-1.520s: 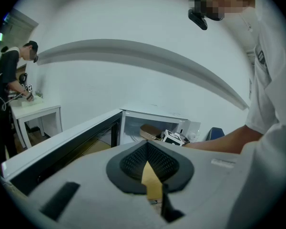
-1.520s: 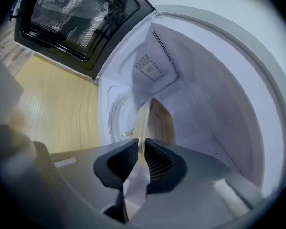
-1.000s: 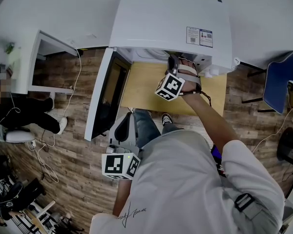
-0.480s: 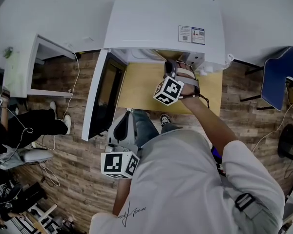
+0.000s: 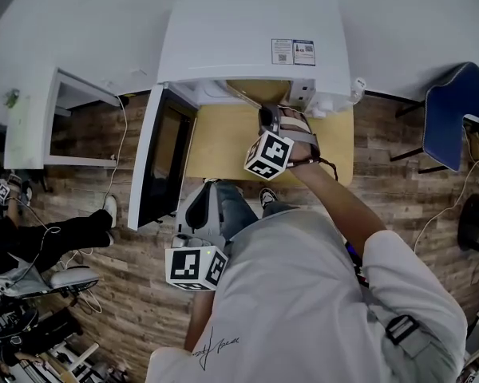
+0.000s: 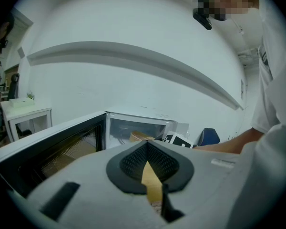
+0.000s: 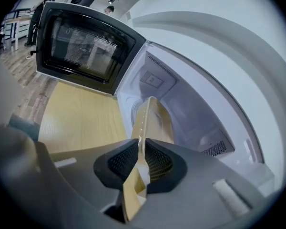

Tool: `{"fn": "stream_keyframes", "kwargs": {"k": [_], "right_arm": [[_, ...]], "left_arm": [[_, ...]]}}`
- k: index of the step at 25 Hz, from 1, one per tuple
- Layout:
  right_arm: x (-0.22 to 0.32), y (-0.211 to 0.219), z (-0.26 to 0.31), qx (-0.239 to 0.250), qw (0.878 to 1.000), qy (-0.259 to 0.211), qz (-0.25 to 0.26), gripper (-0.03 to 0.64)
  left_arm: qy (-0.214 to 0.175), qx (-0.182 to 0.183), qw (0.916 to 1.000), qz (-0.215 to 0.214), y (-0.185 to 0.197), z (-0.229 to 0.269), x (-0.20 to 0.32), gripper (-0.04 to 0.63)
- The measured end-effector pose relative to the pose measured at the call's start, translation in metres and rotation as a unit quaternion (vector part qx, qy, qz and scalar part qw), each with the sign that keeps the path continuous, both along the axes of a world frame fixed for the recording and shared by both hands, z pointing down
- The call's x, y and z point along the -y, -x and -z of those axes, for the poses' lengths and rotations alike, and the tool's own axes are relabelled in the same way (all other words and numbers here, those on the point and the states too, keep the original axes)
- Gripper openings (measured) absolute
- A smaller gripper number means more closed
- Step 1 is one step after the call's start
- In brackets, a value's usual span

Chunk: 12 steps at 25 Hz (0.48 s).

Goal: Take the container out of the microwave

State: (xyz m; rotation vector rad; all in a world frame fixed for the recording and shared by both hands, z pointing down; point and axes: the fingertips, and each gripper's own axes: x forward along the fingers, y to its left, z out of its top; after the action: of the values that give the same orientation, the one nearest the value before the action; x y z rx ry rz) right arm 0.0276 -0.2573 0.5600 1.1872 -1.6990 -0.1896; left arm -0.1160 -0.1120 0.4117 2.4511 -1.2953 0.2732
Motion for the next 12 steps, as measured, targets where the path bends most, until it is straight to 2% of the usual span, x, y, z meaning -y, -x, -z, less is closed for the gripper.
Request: {"fn": "stream_keyframes", "kwargs": {"k": [12], "right_arm": [[-0.032,0.007,0.004,0.066,0.997,0.026,0.017,0.058]], "left_arm": [[0.006,-0.007,0.9998,0.017,0.001,-0.003,-0.015,0.0]]}}
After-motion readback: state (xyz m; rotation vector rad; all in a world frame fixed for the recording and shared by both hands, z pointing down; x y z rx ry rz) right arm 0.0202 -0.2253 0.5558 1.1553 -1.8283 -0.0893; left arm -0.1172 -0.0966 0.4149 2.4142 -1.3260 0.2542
